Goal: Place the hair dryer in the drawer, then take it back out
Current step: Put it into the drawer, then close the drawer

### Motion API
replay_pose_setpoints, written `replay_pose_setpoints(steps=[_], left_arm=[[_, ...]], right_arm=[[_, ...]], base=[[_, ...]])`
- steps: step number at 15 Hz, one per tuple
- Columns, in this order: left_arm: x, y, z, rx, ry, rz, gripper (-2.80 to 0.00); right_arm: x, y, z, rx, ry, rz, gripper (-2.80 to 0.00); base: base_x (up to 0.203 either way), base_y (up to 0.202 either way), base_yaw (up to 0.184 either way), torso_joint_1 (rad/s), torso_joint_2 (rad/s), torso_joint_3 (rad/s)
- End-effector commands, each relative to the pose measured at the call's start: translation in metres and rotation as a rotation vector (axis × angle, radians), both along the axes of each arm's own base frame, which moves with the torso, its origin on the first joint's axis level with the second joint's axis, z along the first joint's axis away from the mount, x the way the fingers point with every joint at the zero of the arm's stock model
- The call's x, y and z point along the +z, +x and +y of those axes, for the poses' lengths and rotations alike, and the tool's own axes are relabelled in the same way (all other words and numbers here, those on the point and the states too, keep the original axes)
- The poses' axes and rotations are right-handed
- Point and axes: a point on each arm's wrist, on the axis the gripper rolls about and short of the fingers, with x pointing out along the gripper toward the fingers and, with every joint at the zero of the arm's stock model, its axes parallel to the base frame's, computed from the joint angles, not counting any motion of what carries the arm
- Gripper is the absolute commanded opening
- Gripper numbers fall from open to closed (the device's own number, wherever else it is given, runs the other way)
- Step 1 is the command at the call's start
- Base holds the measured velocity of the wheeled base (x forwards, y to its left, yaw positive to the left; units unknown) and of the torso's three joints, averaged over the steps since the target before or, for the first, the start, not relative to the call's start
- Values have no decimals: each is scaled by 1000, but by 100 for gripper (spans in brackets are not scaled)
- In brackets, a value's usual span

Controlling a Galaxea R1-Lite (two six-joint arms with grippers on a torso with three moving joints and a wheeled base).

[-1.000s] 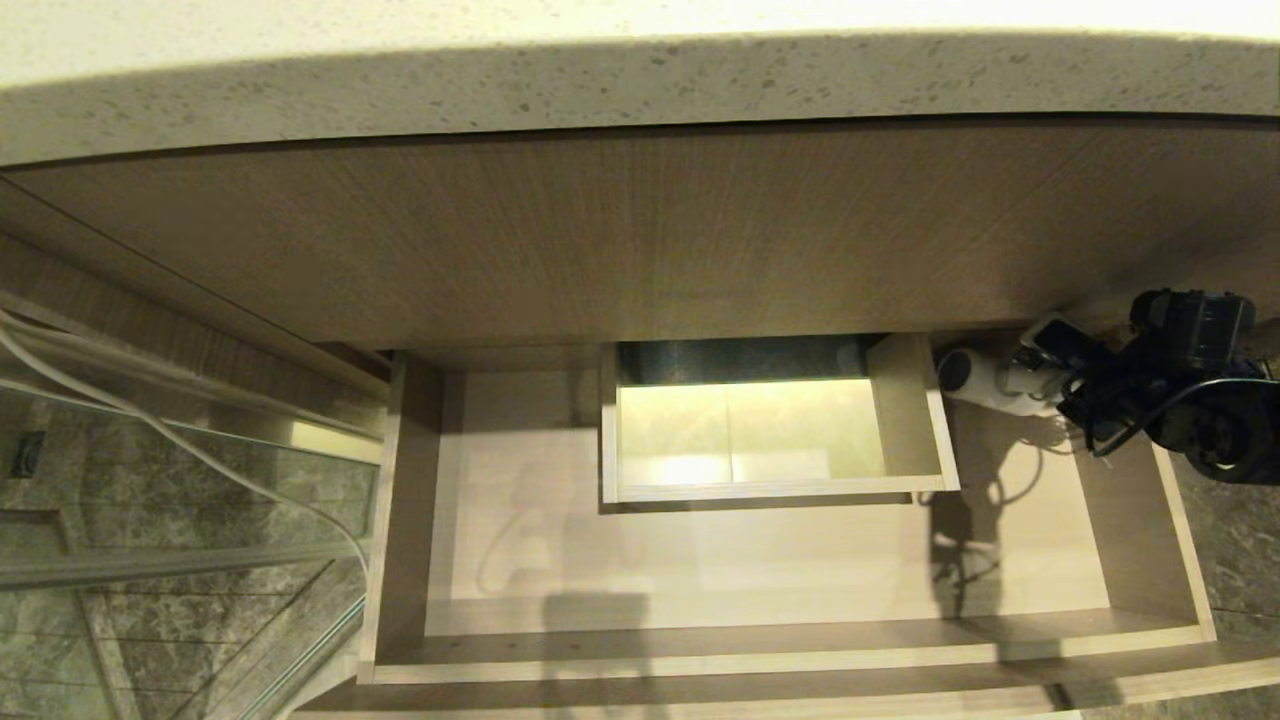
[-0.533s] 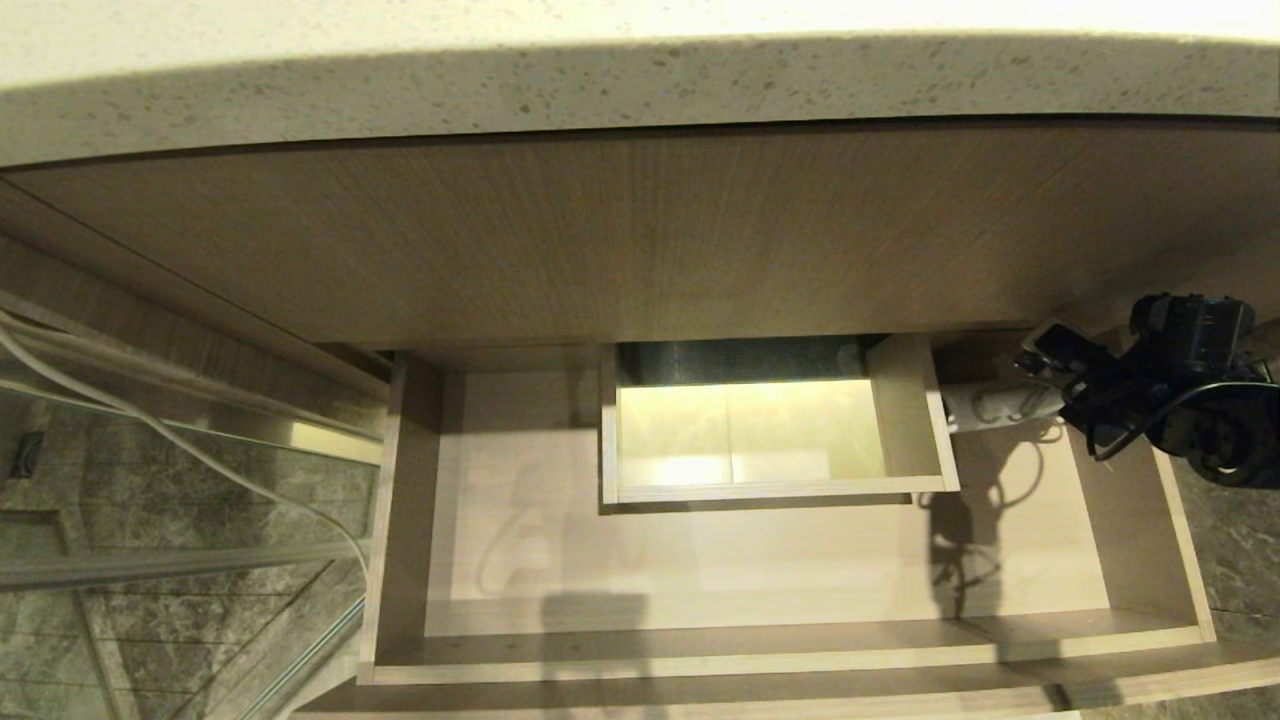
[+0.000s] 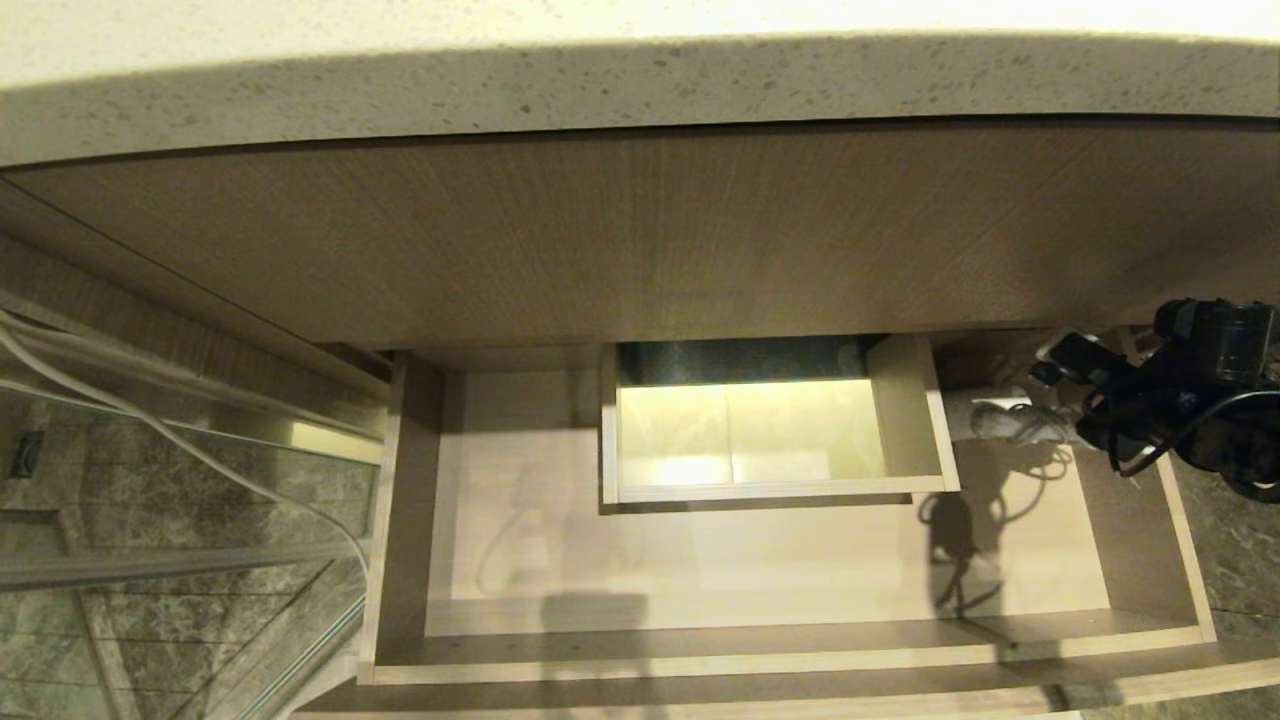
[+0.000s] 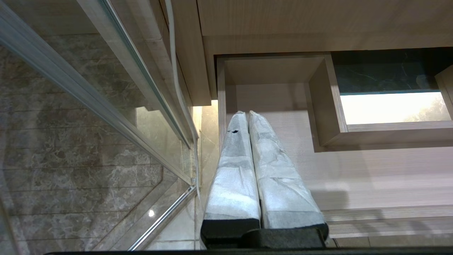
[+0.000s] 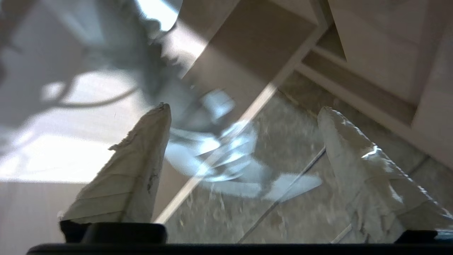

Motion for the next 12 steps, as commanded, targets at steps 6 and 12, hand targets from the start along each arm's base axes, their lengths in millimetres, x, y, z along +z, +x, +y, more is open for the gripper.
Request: replay_pose_setpoints(steps=[6,12], left_arm=[[-11,4,0,0,0,37,-280],[-11,4,0,0,0,39,-280]], right_arm=[[32,-43,2,-24,-9,-19,0],[55,-104,8,-53,-3,-3,-280]], base=[[0,0,0,0,0,0],[0,0,0,0,0,0]])
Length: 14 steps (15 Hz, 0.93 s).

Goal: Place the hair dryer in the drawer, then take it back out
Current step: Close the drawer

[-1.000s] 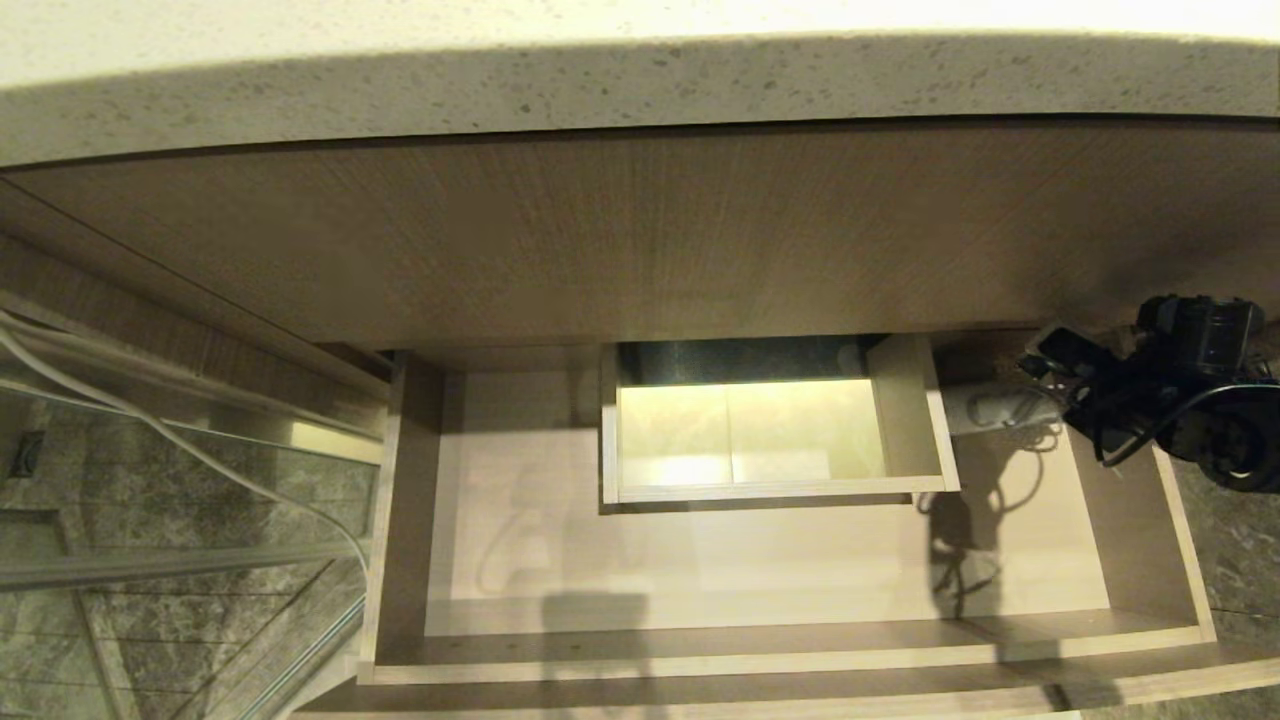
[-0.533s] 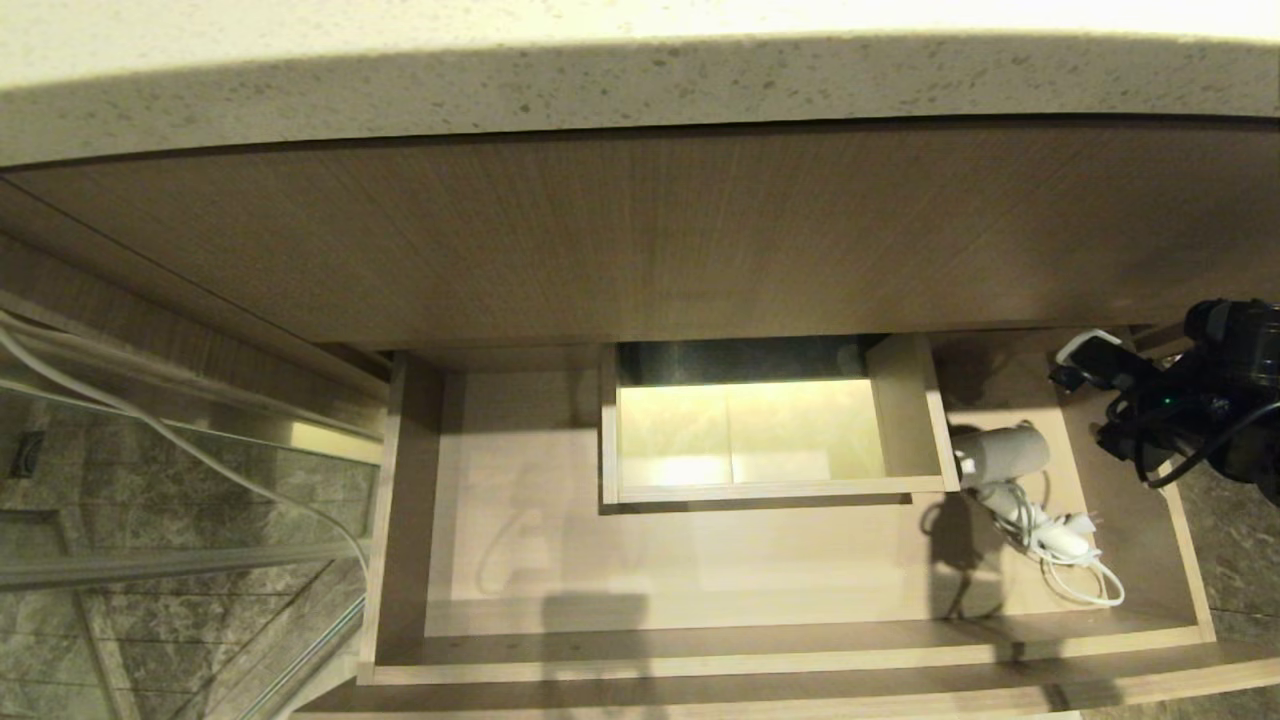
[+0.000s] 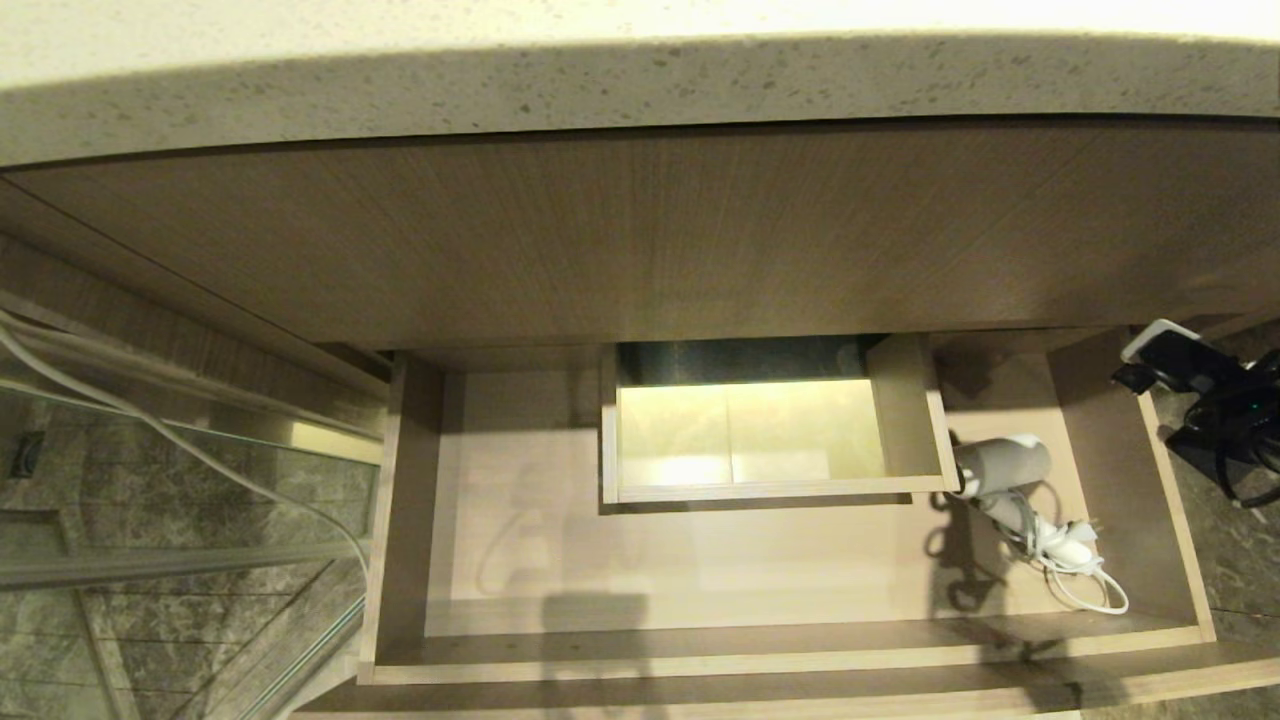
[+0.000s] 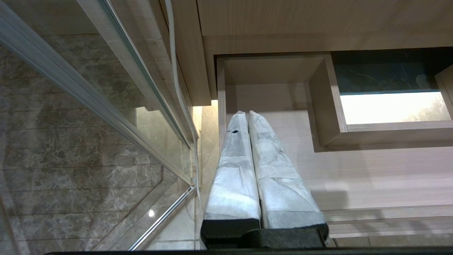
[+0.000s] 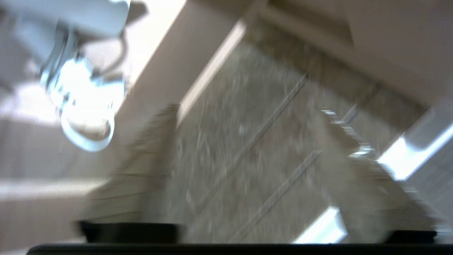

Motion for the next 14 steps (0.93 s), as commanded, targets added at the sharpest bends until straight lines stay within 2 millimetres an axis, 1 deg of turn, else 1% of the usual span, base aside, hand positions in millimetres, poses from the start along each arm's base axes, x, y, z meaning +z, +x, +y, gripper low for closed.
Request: replay_pose_setpoints(steps=[1,5,6,8,10,11,12,13,14], left_arm=[[-11,4,0,1,1,39,-280],[-11,4,0,0,-1,37,-280],[-11,4,0,0,0,39,-280],[-11,4,0,1,1,39,-280],[-11,4,0,0,-1,39,-280],[-11,4,0,0,-1,37,-280],[-11,4,0,1,1,39,-280],[-11,4,0,0,0,38,-280],[-11,4,0,1,1,38,-280]], right_arm=[[13,-34,5,-21,1,18,-280],[17,-77,8,-90,2,75,-280],[18,-93,8,-127,5,113,-280],[16,-133,11,-225,30,244,-280],[9,-174,13,-395,70,392,-280],[5,-185,14,-505,84,422,-280],[-1,-191,15,-608,90,442,-280],[-10,-196,16,-704,98,480,-280],[-18,-197,15,-762,116,518,-280]], base=[[0,0,0,0,0,0],[0,0,0,0,0,0],[0,0,0,0,0,0],[0,0,0,0,0,0],[0,0,0,0,0,0],[0,0,0,0,0,0],[0,0,0,0,0,0],[0,0,0,0,0,0],[0,0,0,0,0,0]])
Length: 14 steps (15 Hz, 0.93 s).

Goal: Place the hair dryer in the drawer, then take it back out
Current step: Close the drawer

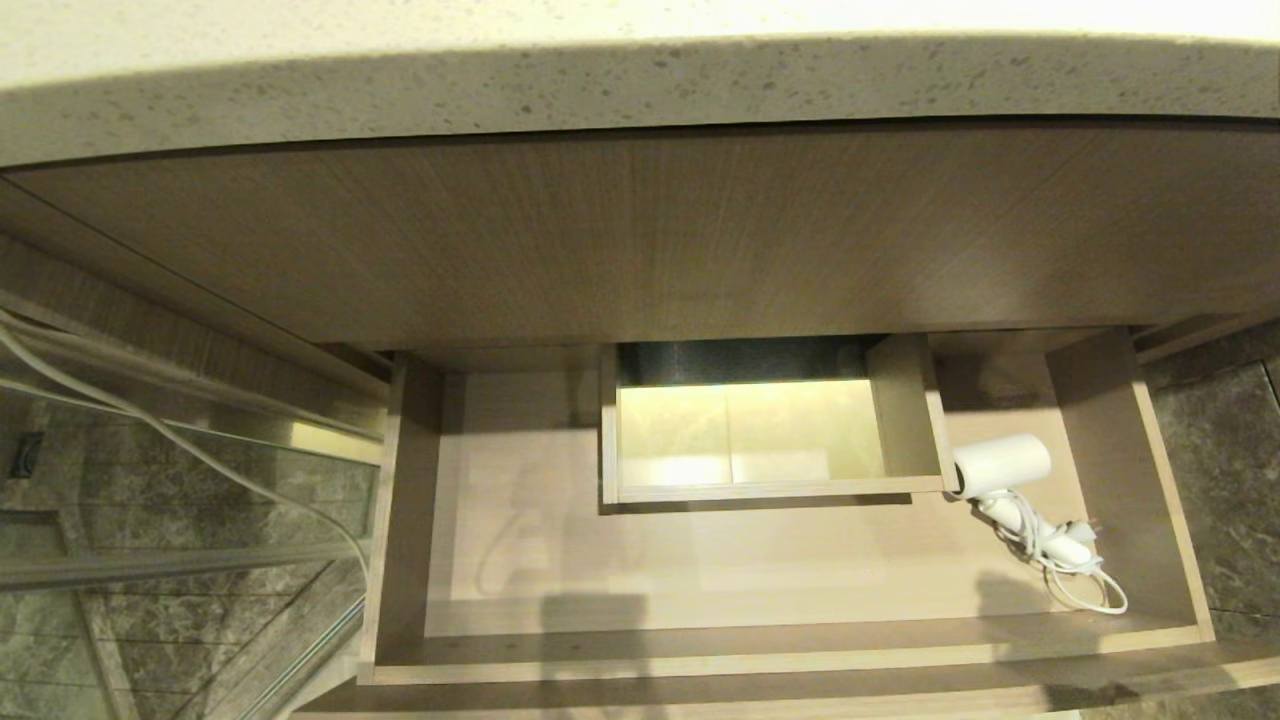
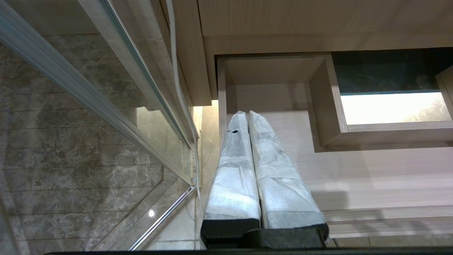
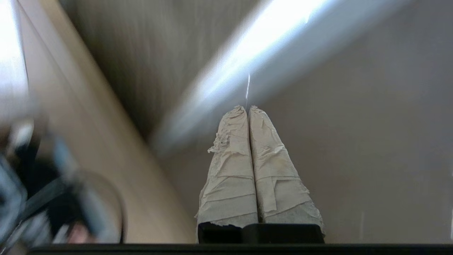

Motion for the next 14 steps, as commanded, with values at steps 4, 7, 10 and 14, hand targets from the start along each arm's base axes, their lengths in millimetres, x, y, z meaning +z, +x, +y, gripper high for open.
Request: replay_pose_setpoints(steps=[4,7,10,14], left_arm=[[-11,4,0,0,0,37,-280],[-11,4,0,0,-1,38,-280],[-11,4,0,0,-1,39,-280],[-11,4,0,0,-1,38,-280]], right_arm=[[-31,3,-5,-301,118,143,-280],[-50,20,-15,-388,203,213,-280],[-65,41,-26,-437,313,235,-280],[-87,65,-50,-523,490,265,-280]], base=[[0,0,0,0,0,0],[0,0,0,0,0,0],[0,0,0,0,0,0],[0,0,0,0,0,0]])
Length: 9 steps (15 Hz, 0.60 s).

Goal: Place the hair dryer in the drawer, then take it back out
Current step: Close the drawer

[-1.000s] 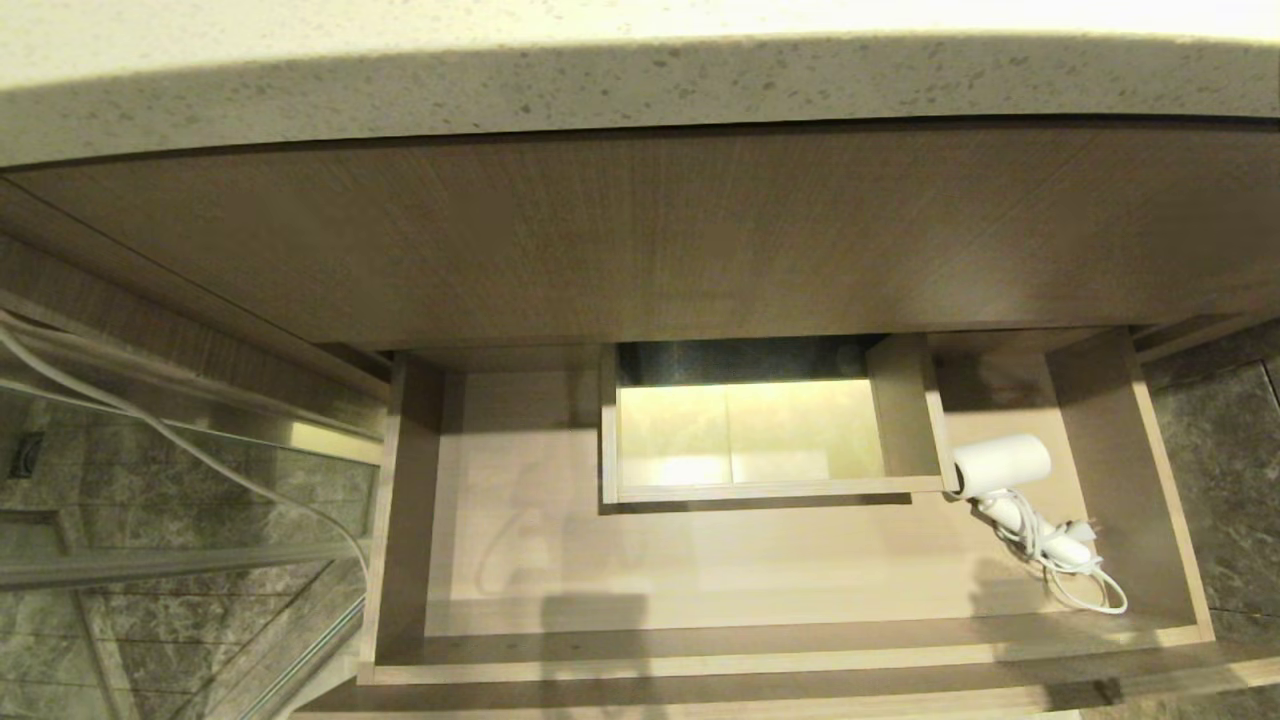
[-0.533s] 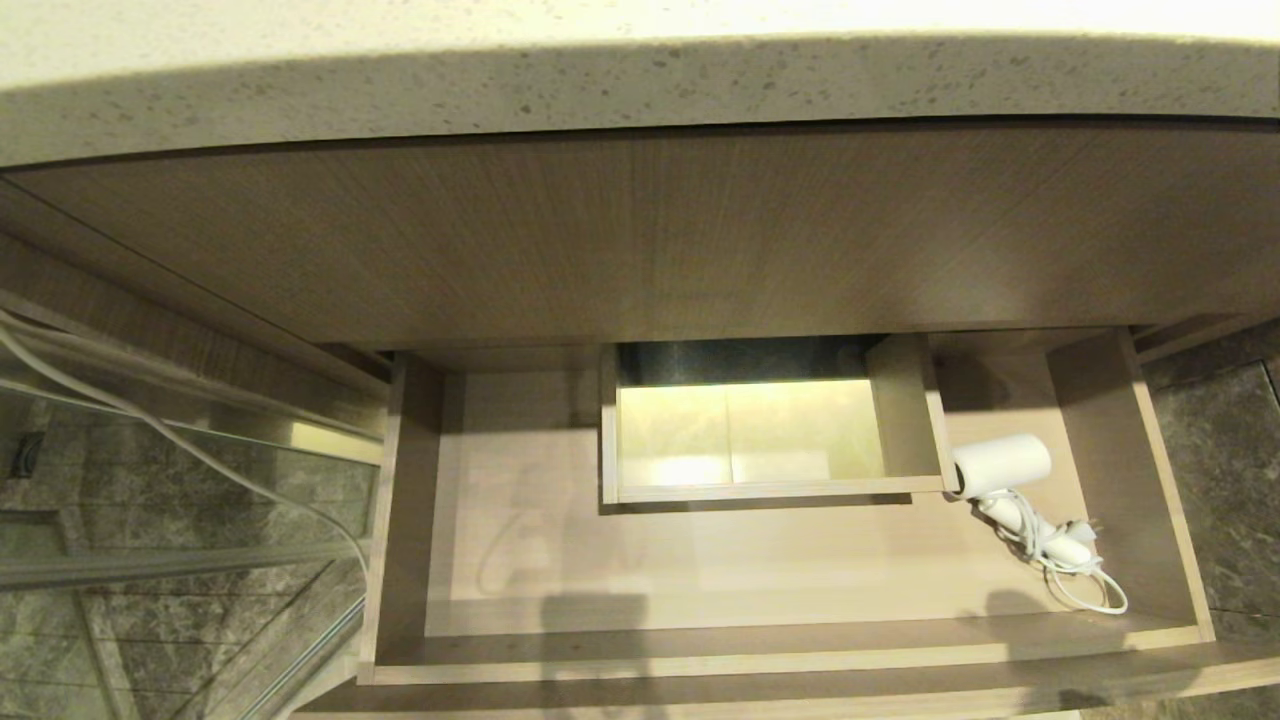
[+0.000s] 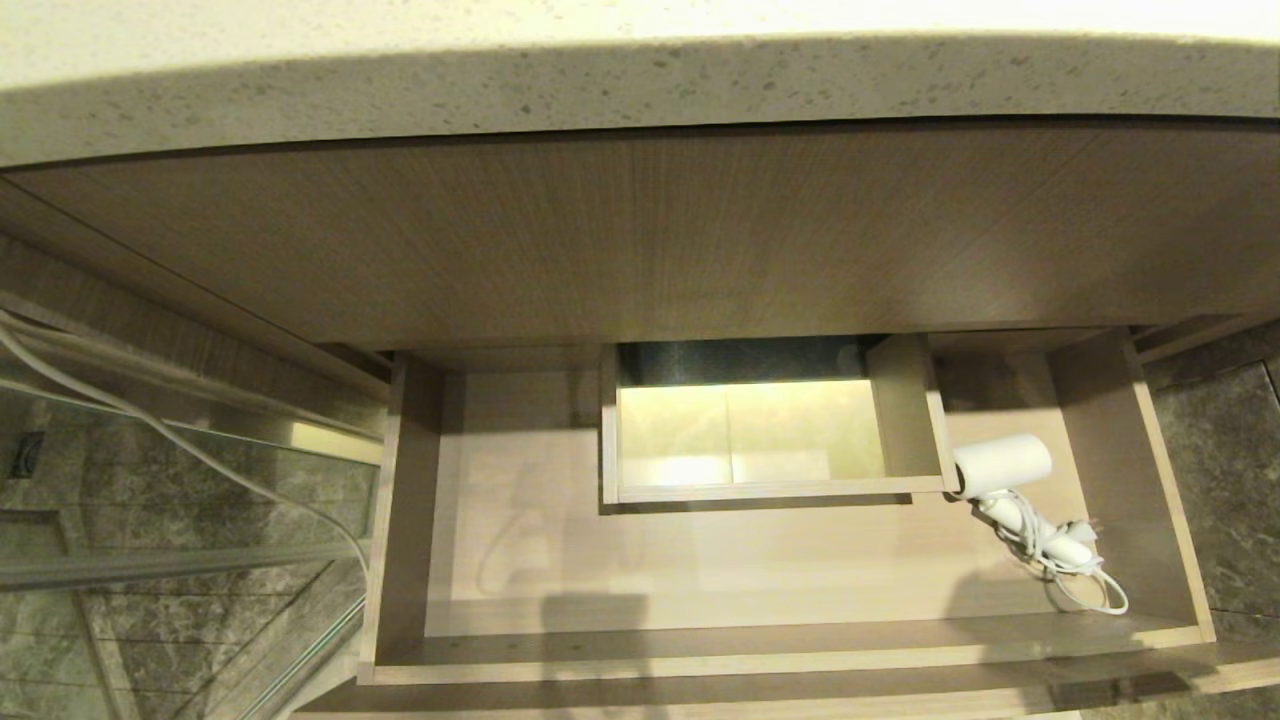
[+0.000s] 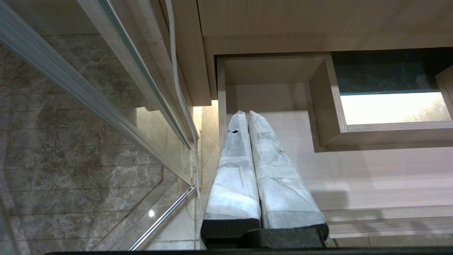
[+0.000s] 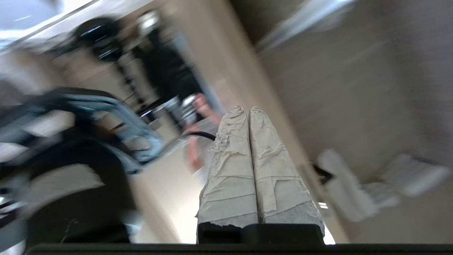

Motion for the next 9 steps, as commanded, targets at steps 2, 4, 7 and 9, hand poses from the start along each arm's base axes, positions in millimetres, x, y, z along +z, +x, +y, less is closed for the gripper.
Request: replay_pose_setpoints(steps=[2,4,7,9], left_arm=[[-11,4,0,1,0,38,-280],[-11,4,0,0,-1,38,-280],[-11,4,0,1,0,38,-280],[-11,4,0,0,-1,38,-280]], right_arm=[[-33,19,-25,-72,127,73,-280],[-50,28,-35,-101,182,2,-280],[-72,42,-45,-94,229,-35,-280],[-85,54,-55,-48,222,-74,-280]], base=[[0,0,0,0,0,0],[0,0,0,0,0,0],[0,0,0,0,0,0],[0,0,0,0,0,0]])
